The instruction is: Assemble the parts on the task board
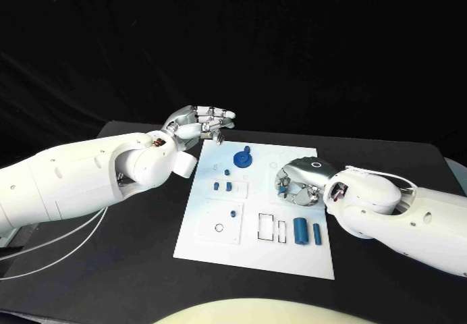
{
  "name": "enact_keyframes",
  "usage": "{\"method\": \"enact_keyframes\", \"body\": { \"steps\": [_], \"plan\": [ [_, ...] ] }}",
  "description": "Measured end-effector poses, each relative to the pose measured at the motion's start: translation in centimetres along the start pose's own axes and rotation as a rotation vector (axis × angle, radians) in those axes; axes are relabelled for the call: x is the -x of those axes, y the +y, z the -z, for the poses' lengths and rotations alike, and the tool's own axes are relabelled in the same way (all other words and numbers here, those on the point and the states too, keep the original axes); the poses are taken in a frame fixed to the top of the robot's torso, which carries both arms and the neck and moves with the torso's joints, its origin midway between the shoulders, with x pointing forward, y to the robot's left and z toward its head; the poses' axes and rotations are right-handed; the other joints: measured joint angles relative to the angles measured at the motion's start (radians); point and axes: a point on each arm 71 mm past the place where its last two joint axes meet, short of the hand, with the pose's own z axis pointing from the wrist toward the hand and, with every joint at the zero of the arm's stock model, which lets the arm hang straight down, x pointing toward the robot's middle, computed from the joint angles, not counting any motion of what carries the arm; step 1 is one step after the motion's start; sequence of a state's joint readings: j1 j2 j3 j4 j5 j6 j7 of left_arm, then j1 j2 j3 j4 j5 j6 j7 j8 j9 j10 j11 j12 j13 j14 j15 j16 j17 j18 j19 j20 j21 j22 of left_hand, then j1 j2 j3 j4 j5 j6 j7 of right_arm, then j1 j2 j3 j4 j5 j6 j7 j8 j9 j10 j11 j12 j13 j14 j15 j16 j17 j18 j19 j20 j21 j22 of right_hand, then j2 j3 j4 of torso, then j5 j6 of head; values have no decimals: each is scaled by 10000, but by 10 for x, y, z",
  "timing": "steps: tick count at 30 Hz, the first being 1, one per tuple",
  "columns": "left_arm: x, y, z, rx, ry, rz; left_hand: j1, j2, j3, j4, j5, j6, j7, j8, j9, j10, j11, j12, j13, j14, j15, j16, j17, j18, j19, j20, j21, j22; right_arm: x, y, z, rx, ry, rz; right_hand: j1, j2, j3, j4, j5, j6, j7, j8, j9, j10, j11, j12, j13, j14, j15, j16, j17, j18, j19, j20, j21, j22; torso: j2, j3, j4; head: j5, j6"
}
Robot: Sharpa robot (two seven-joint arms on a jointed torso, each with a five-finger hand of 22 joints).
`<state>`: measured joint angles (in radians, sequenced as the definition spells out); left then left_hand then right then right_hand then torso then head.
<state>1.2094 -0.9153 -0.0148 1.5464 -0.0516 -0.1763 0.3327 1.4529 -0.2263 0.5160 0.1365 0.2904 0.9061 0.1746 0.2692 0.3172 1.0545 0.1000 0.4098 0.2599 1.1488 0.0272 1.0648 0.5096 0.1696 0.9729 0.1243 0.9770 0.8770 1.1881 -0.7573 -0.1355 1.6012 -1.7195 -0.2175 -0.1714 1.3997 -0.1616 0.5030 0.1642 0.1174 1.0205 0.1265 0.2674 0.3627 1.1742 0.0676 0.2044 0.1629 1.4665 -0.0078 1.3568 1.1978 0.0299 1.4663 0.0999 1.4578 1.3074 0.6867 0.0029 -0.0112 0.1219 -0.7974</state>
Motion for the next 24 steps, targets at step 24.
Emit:
{"method": "enact_keyframes", "body": {
  "steps": [24],
  "plan": [
    [0, 1, -2, 17, -6, -4, -4, 4, 0, 0, 0, 0, 0, 0, 0, 0, 0, 38, 8, 0, 0, 0, 1, 0, 5, -5, 5, -10, 33, 42, 25, 1075, -1484, -502, 101, 106, 410, -392, -226, 104, -35, 214, 285, 130, 64, 179, 228, 1, -70, 35, 8, -1, 0, -69, 157, 7, -20, -4, -10, 86, 38]
  ]
}}
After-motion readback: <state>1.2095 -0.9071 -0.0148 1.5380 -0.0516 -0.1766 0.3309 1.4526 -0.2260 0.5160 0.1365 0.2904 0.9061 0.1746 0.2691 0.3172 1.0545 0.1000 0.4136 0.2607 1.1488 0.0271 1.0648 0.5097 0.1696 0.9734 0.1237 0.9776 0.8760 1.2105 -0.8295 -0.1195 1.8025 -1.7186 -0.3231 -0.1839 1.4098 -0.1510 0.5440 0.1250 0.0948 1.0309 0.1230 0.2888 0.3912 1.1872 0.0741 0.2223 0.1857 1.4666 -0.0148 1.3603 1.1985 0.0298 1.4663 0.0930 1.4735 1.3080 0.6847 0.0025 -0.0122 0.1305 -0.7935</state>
